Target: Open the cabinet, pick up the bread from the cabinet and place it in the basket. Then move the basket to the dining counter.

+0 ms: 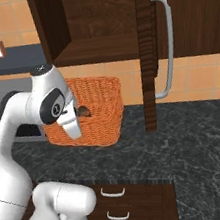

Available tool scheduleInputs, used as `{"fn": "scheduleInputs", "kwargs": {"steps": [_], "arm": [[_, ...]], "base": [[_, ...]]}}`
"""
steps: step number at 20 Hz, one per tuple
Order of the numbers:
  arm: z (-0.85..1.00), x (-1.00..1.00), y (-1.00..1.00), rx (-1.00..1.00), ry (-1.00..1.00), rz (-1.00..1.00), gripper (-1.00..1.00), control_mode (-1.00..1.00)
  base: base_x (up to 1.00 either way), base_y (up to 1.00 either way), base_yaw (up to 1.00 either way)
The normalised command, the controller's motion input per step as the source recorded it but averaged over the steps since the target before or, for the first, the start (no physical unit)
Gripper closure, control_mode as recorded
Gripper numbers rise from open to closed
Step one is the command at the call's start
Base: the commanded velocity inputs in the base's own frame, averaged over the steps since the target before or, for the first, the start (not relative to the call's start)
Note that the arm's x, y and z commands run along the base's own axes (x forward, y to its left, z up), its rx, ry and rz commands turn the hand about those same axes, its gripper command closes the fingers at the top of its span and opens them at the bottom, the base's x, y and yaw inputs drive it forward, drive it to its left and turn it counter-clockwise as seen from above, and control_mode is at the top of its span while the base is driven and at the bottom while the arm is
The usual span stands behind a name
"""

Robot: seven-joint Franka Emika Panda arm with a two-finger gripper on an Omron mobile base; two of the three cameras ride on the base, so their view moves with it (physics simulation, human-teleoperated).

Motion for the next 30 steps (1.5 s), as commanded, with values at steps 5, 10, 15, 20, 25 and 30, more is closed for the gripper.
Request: {"fn": "scheduleInputs", "kwargs": {"steps": [5,10,15,20,25,30], "arm": [[0.77,-0.82,0.07,0.00,-0.09,0.00,1.00,-1.00],[0.58,-0.93,0.05,0.00,-0.16,0.00,1.00,-1.00],[0.28,-0.49,0.20,0.00,-0.12,0.00,1.00,1.00],[0.00,0.00,0.00,0.00,0.00,0.00,1.00,1.00],[0.00,0.00,0.00,0.00,0.00,0.00,1.00,1.00],[0.00,0.00,0.00,0.00,0.00,0.00,1.00,1.00]], "base": [[0.00,0.00,0.00],[0.00,0.00,0.00],[-0.27,0.25,0.00],[-0.46,0.92,0.14],[-0.14,0.86,0.72],[0.00,0.16,1.00]]}}
